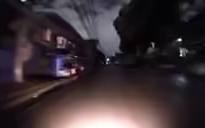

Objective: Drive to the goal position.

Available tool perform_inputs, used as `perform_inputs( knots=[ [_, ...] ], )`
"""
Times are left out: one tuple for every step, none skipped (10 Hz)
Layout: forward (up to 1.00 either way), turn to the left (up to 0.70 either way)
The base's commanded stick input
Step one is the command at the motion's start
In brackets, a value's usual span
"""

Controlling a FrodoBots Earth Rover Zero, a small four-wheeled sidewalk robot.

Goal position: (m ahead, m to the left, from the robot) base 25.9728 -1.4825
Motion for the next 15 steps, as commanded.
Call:
perform_inputs(
  knots=[
    [1.0,0.0],
    [1.0,0.0],
    [1.0,0.0],
    [1.0,0.0],
    [1.0,0.0],
    [1.0,0.0],
    [1.0,0.0],
    [1.0,0.0],
    [1.0,0.0],
    [1.0,0.0],
    [1.0,0.0],
    [1.0,0.0],
    [1.0,0.0],
    [1.0,0.0],
    [1.0,0.0]
  ],
)
